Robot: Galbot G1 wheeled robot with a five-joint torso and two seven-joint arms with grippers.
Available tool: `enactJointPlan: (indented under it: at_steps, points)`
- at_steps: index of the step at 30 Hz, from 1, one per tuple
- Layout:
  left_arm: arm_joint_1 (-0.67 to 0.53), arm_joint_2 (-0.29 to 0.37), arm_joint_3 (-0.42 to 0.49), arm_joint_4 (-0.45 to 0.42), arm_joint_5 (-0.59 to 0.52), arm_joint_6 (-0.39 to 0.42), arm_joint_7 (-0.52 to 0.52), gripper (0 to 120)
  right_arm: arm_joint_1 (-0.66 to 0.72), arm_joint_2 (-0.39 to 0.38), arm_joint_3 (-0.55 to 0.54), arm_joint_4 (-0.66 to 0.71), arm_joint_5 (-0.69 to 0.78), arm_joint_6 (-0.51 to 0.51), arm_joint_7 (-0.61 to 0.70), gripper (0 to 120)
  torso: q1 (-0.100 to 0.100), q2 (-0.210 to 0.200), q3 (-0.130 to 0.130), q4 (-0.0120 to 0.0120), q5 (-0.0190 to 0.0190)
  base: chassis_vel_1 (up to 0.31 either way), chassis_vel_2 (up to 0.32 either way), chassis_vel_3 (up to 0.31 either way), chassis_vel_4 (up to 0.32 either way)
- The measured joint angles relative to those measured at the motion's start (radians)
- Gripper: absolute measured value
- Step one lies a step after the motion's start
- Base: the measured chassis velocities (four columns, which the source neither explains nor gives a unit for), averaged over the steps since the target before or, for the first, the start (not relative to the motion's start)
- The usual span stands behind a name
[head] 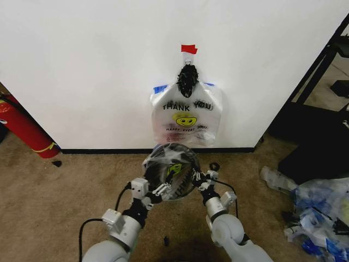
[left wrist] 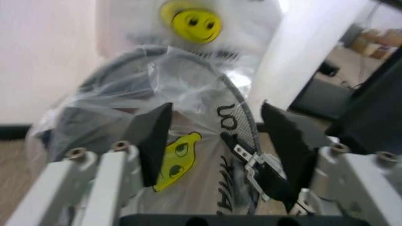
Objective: Pick up the garbage bag from the wall and place it over the trash bin.
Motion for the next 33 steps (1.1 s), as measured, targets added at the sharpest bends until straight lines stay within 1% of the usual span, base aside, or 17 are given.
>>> enactJointPlan:
  at_steps: [1, 2, 3, 4, 5, 6, 8, 10, 12, 13, 14, 20, 25, 26, 28, 31, 33]
  points:
    - [-0.013, -0.005, 0.008, 0.006, -0.002, 0.020, -0.030, 51, -0.002, 0.002, -0.007, 0.000, -0.016, 0.003, 0.002, 0, 0.000, 0.000, 0.000, 0.0000, 0.0002, 0.000, 0.000, 0.000, 0.000]
    - [-0.027, -0.010, 0.018, 0.013, -0.005, 0.044, -0.062, 44, -0.004, 0.005, -0.015, -0.001, -0.039, 0.009, 0.003, 0, 0.000, 0.000, 0.000, 0.0001, 0.0001, 0.000, 0.000, 0.000, 0.000]
    - [-0.041, -0.015, 0.028, 0.020, -0.009, 0.068, -0.089, 41, -0.004, 0.006, -0.021, -0.002, -0.057, 0.014, 0.003, 0, 0.000, 0.000, 0.000, -0.0001, -0.0001, 0.000, 0.000, 0.000, 0.000]
    - [-0.041, -0.015, 0.028, 0.020, -0.009, 0.068, -0.089, 41, -0.004, 0.006, -0.021, -0.002, -0.057, 0.014, 0.003, 0, 0.000, 0.000, 0.000, -0.0001, -0.0001, 0.000, 0.000, 0.000, 0.000]
    - [-0.054, -0.018, 0.038, 0.029, -0.017, 0.095, -0.116, 37, -0.004, 0.009, -0.025, -0.005, -0.080, 0.019, 0.003, 0, 0.000, 0.000, 0.000, 0.0000, 0.0000, 0.000, 0.000, 0.000, 0.000]
    - [-0.057, -0.019, 0.041, 0.031, -0.019, 0.102, -0.123, 34, -0.005, 0.009, -0.026, -0.005, -0.086, 0.021, 0.003, 0, 0.000, 0.000, 0.000, 0.0000, 0.0000, 0.000, 0.000, 0.000, 0.000]
    - [-0.088, -0.021, 0.064, 0.052, -0.042, 0.160, -0.172, 22, 0.000, 0.015, -0.031, -0.012, -0.134, 0.033, -0.005, 0, 0.000, 0.000, 0.000, 0.0000, 0.0000, 0.000, 0.000, 0.000, 0.000]
    - [-0.112, -0.022, 0.073, 0.065, -0.065, 0.207, -0.204, 15, 0.006, 0.018, -0.033, -0.017, -0.157, 0.041, -0.013, 0, 0.000, 0.000, 0.000, 0.0000, 0.0000, 0.000, 0.000, 0.000, 0.000]
    - [-0.116, -0.022, 0.075, 0.067, -0.069, 0.214, -0.209, 12, 0.007, 0.019, -0.033, -0.017, -0.160, 0.042, -0.014, 0, 0.000, 0.000, 0.000, 0.0000, -0.0001, 0.000, 0.000, 0.000, 0.000]
    - [-0.139, -0.027, 0.083, 0.081, -0.095, 0.249, -0.239, 6, 0.011, 0.022, -0.034, -0.019, -0.175, 0.048, -0.020, 0, 0.000, 0.000, 0.000, 0.0001, 0.0001, 0.000, 0.000, 0.000, 0.000]
    - [-0.153, -0.030, 0.087, 0.091, -0.103, 0.264, -0.255, 1, 0.012, 0.024, -0.035, -0.021, -0.185, 0.052, -0.024, 0, 0.000, 0.000, 0.000, 0.0000, 0.0000, 0.000, 0.000, 0.000, 0.000]
    - [-0.225, -0.049, 0.112, 0.161, -0.114, 0.308, -0.328, 0, 0.011, 0.030, -0.039, -0.029, -0.245, 0.075, -0.040, 0, 0.000, 0.000, 0.000, 0.0000, 0.0000, 0.000, 0.000, 0.000, 0.000]
    - [-0.296, -0.071, 0.139, 0.239, -0.084, 0.313, -0.361, 0, 0.008, 0.031, -0.045, -0.029, -0.257, 0.081, -0.043, 0, 0.000, 0.000, 0.000, 0.0000, 0.0000, 0.000, 0.000, 0.000, 0.000]
    - [-0.296, -0.071, 0.139, 0.239, -0.084, 0.313, -0.361, 0, 0.008, 0.031, -0.045, -0.029, -0.257, 0.081, -0.043, 0, 0.000, 0.000, 0.000, 0.0000, 0.0000, 0.000, 0.000, 0.000, 0.000]
    - [-0.336, -0.080, 0.156, 0.292, -0.029, 0.307, -0.364, 0, 0.004, 0.028, -0.047, -0.026, -0.255, 0.081, -0.044, 0, 0.000, 0.000, 0.000, -0.0001, 0.0000, 0.000, 0.000, 0.000, 0.000]
    - [-0.376, -0.085, 0.163, 0.345, 0.023, 0.296, -0.362, 0, -0.001, 0.022, -0.051, -0.018, -0.250, 0.080, -0.044, 0, 0.000, 0.000, 0.000, 0.0000, 0.0000, 0.000, 0.000, 0.000, 0.000]
    - [-0.384, -0.086, 0.164, 0.356, 0.031, 0.294, -0.361, 0, -0.003, 0.020, -0.052, -0.016, -0.248, 0.079, -0.045, 0, 0.000, 0.000, 0.000, 0.0000, 0.0001, 0.000, 0.000, 0.000, 0.000]
